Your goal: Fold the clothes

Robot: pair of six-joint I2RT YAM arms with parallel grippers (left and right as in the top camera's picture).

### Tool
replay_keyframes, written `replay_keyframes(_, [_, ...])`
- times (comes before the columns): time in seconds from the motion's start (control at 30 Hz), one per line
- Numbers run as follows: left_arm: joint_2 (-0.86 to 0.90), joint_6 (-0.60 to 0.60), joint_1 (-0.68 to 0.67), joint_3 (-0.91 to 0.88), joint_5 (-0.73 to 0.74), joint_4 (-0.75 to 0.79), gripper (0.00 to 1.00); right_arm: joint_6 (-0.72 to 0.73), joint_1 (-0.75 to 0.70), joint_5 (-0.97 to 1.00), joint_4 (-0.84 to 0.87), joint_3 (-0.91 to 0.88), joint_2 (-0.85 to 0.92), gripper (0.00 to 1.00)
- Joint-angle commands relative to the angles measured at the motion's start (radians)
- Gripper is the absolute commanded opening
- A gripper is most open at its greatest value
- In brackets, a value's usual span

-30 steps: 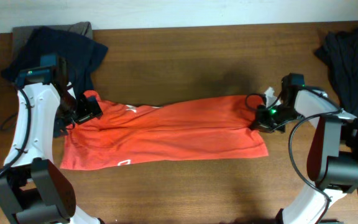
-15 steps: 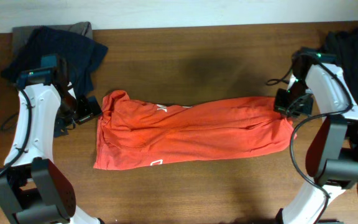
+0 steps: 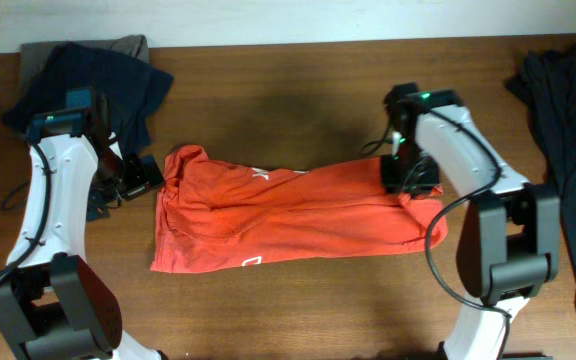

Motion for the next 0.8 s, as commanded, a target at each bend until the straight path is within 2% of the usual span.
replay_keyframes(0.0, [0.006,0.009,0.006,-0.009,-0.007,-0.001,0.99,0.008,0.056,-0.043,0.014,-0.027,0.002,0.41])
replay_keyframes(0.23, [0.006,0.01,0.006,-0.009,-0.008,-0.001,0.99,0.008,0.108,-0.12,0.038,-0.014,0.002,0.4])
replay_keyframes(0.4, [0.006,0.01,0.006,-0.009,-0.008,-0.001,0.99,0.008,0.084,-0.088,-0.078,0.1,-0.002,0.42])
replay_keyframes(0.47, [0.006,0.009,0.006,-0.009,-0.019,-0.002,0.99,0.008,0.06,-0.039,-0.143,0.167,-0.003,0.53])
replay_keyframes(0.53, [0.006,0.01,0.006,-0.009,-0.024,-0.002,0.99,0.008,0.029,-0.011,-0.187,0.22,-0.003,0.72])
replay_keyframes(0.57, [0.006,0.01,0.006,-0.009,-0.024,-0.002,0.99,0.008,0.006,-0.004,-0.199,0.24,-0.003,0.89])
replay_keyframes(0.6, [0.006,0.01,0.006,-0.009,-0.024,-0.002,0.99,0.008,-0.021,-0.002,-0.203,0.251,-0.003,0.99])
replay_keyframes(0.77, [0.006,0.01,0.006,-0.009,-0.024,-0.004,0.99,0.007,-0.199,-0.026,-0.191,0.232,-0.001,0.99])
